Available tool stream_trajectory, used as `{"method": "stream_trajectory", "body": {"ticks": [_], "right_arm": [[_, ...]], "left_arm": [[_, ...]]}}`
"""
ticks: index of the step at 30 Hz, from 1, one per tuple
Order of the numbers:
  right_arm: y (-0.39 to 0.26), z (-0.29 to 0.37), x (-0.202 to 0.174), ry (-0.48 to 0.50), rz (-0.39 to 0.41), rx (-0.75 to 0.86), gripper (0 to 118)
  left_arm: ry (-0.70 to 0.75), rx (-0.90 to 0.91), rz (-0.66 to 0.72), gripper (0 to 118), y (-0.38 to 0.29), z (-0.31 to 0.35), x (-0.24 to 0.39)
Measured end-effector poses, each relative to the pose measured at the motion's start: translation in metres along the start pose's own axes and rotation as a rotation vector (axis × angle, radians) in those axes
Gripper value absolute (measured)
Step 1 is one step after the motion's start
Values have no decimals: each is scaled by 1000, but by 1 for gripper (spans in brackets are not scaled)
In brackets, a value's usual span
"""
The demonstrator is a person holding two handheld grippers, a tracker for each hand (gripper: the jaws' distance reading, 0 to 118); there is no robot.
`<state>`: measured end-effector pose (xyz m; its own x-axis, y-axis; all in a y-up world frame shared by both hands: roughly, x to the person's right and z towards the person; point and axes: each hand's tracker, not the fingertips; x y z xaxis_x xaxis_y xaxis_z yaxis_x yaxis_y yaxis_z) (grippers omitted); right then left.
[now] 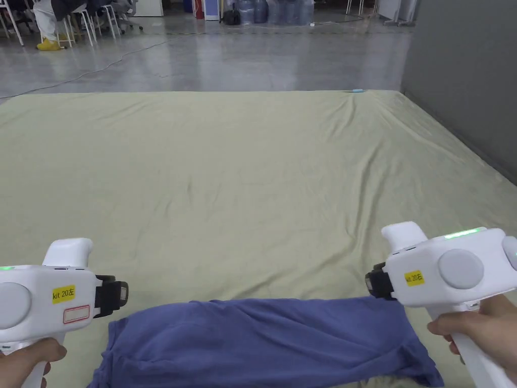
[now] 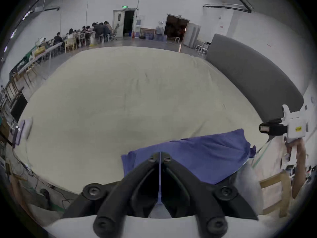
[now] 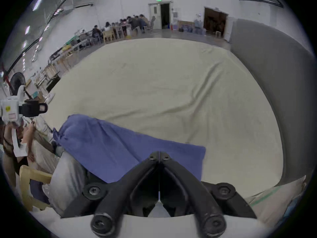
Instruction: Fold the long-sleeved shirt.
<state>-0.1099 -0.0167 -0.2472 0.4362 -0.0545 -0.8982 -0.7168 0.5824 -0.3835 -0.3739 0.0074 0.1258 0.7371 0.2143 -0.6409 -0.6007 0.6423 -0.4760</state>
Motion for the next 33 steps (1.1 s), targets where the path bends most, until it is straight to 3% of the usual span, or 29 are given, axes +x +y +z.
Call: {"method": "stream_trajectory", "body": {"ticks": [3,4,5,6,9,17,19,24,28,29,30,31,33], "right_arm": [[-3,-3,-14,20,23,-14,0],[-4,-3,-15,35,26,-20,0],[-5,-4,-15,46,26,-27,0],[-7,-4,-22,56,28,-32,0],[-12,-7,-24,65,35,-44,0],[-23,-12,-33,90,-1,-80,0],[-24,-10,-37,99,-22,-97,0],[-22,-3,-40,112,-36,-107,0],[-23,-5,-42,92,-35,-101,0],[-24,-5,-42,93,-38,-100,0],[-23,-6,-42,91,-44,-101,0],[-23,-7,-43,92,-47,-101,0],[-24,-6,-44,94,-47,-101,0]], "left_arm": [[-74,-3,120,0,-1,-1,-30],[-108,-15,179,11,-2,-2,-45],[-155,-25,255,59,-4,-5,-65],[-209,-42,328,59,-7,-10,-86],[-319,-151,453,118,-30,-30,-131],[-580,-221,674,117,-88,-90,-158],[-568,-217,662,117,-84,-95,-152],[-751,-240,665,117,-74,-121,-134],[-746,-227,541,117,-62,-146,-120],[-736,-227,524,109,-58,-147,-114],[-706,-237,486,75,-56,-145,-111],[-659,-225,424,15,-47,-135,-107],[-536,-221,339,17,-45,-133,-103]]}}
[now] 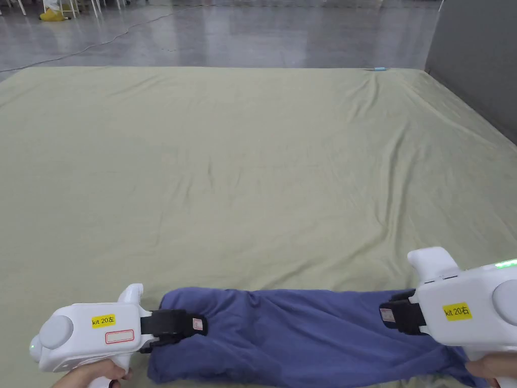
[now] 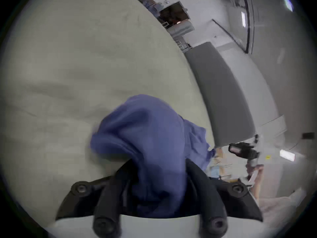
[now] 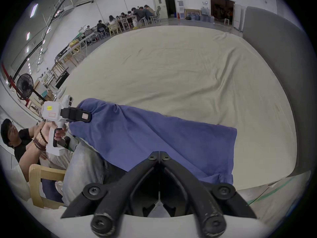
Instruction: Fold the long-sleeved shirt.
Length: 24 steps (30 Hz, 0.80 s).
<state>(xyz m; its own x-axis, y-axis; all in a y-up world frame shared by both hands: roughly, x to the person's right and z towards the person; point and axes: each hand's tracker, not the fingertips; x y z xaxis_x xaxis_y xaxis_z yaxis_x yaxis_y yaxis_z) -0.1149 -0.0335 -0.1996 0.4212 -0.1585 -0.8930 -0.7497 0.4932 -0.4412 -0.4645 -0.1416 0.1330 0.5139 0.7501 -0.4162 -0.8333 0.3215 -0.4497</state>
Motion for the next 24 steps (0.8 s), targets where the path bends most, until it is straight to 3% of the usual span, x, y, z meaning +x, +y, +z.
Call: {"method": "stream_trajectory", "body": {"ticks": [8,17,20,24], "right_arm": [[7,0,-8,6,23,3,0],[9,2,-4,19,44,19,0],[7,0,-2,23,50,16,0],[6,-2,-4,31,51,10,0]], "left_arm": [[16,85,-13,17,7,58,-9],[394,205,58,17,18,174,-28],[490,176,-7,17,15,169,15],[409,166,-66,17,10,143,83]]}}
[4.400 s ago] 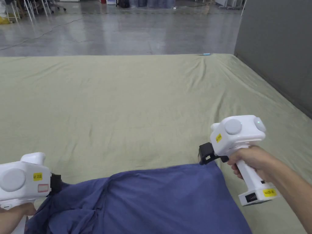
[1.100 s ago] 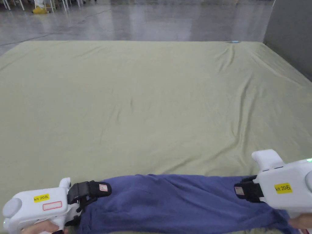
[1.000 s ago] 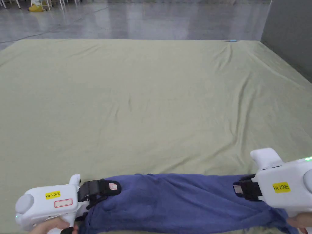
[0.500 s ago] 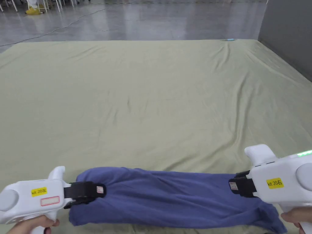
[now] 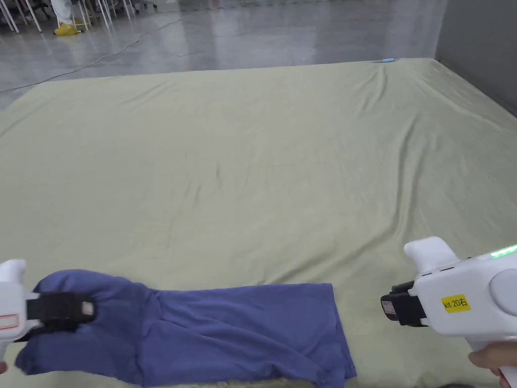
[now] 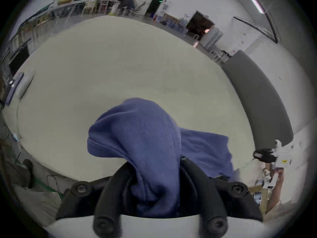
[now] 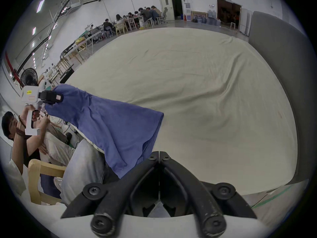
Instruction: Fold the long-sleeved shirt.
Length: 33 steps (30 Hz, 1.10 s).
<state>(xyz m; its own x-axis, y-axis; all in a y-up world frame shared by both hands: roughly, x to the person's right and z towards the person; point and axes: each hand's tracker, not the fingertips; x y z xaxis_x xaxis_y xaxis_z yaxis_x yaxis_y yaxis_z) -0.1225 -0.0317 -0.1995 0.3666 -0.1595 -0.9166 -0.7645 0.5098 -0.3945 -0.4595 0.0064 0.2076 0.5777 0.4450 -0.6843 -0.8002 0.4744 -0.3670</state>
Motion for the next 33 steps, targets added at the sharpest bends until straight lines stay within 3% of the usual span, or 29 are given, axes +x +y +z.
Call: {"method": "stream_trajectory", "body": {"ticks": [5,8,13,14,15,17,18,25,26,27,28,29,33], "right_arm": [[-5,-4,3,5,-2,0,0],[-8,-2,3,-3,9,9,0],[-11,1,10,-13,6,22,0],[-11,1,11,-13,2,22,0],[-12,1,13,-11,0,22,0],[-13,0,15,-12,-4,19,0],[-13,0,16,-15,-8,18,0],[-14,4,16,-15,-19,15,0],[-14,5,16,-12,-19,16,0],[-14,5,16,-11,-21,16,0],[-14,4,15,-9,-21,16,0],[-14,3,15,-7,-20,16,0],[-14,-2,13,4,-17,7,0]], "left_arm": [[-67,-101,-7,17,-1,-55,89],[2,-198,-41,17,-3,-116,129],[-9,-237,2,18,-4,-185,165],[-9,-239,-20,27,-7,-191,172],[-21,-239,-39,44,-9,-194,177],[-136,-254,-50,89,-12,-193,187],[-181,-254,-51,98,-17,-185,195],[-253,-180,-104,99,-10,-140,193],[-244,-145,-107,95,-9,-128,190],[-225,-111,-116,80,-8,-121,184],[-185,-56,-141,50,-9,-113,177],[-119,-26,-175,0,-11,-110,172],[52,-75,-238,0,-19,-123,160]]}}
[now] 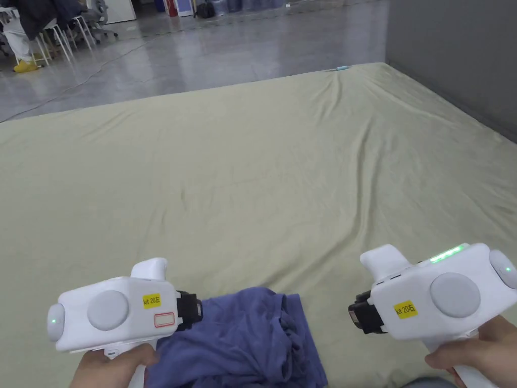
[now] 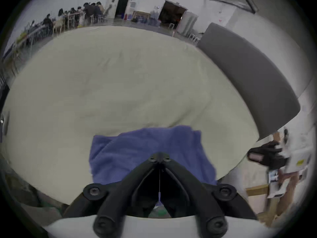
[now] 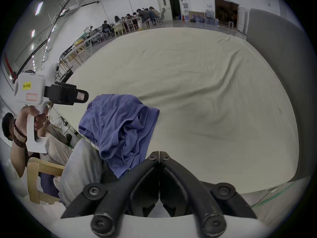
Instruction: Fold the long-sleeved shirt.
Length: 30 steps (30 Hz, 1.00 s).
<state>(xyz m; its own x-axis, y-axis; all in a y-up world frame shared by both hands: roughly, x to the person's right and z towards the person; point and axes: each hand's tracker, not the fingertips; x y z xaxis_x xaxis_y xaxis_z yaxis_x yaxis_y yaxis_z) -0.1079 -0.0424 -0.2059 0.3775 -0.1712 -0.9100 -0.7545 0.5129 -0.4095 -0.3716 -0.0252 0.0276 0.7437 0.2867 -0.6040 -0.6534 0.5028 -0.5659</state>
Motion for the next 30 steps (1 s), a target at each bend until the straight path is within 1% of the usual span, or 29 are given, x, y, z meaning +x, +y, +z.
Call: {"method": "stream_trajectory", "body": {"ticks": [2,4,6,8,10,11,12,13,15,16,17,19,21,22,23,24,25,26,28,29,30], "right_arm": [[-1,-2,-2,-3,3,-6,0],[-2,-4,-2,-4,5,-6,0],[-2,-6,-2,6,7,-12,0],[-2,-6,-2,6,5,-11,0],[-2,-6,-1,4,6,-12,0],[-3,-5,0,2,5,-11,0],[-4,-4,1,1,4,-9,0],[-4,-4,2,0,1,-8,0],[-4,-5,4,-2,-6,-9,0],[-5,-6,5,-6,-12,-10,0],[-5,-7,6,-9,-14,-12,0],[-5,-9,5,-12,-16,-19,0],[-2,-9,4,-6,-22,-25,0],[2,-10,3,-3,-31,-23,0],[9,-10,0,-1,-44,-13,0],[15,-9,-3,7,-54,7,0],[23,-8,-8,37,-62,36,0],[33,-10,-14,78,-78,51,0],[54,-23,-24,159,-116,48,0],[61,-32,-30,156,-140,54,0],[66,-41,-36,149,-141,52,0]], "left_arm": [[-10,-16,17,0,-8,-4,15],[-87,-44,30,0,-12,-15,22],[-133,-76,17,0,-15,-32,40],[-127,-118,0,0,-15,-58,58],[-83,-203,-48,0,-11,-97,73],[-39,-225,-87,0,-13,-109,85],[-28,-207,-105,0,-15,-114,94],[-66,-177,-102,0,-14,-115,100],[-82,-186,-92,0,-7,-123,111],[-151,-184,-63,0,-5,-127,112],[-175,-214,-48,0,-3,-134,113],[-97,-210,-105,0,-6,-141,122],[-122,-218,-93,0,1,-135,116],[-171,-228,-40,0,6,-128,109],[-255,-232,-5,0,11,-114,98],[-331,-212,18,0,14,-100,88],[-382,-170,34,0,14,-79,76],[-386,-133,34,0,13,-60,67],[-346,-51,17,0,11,-28,43],[-322,-32,31,0,6,-12,33],[-309,-9,51,0,4,-2,19]]}}
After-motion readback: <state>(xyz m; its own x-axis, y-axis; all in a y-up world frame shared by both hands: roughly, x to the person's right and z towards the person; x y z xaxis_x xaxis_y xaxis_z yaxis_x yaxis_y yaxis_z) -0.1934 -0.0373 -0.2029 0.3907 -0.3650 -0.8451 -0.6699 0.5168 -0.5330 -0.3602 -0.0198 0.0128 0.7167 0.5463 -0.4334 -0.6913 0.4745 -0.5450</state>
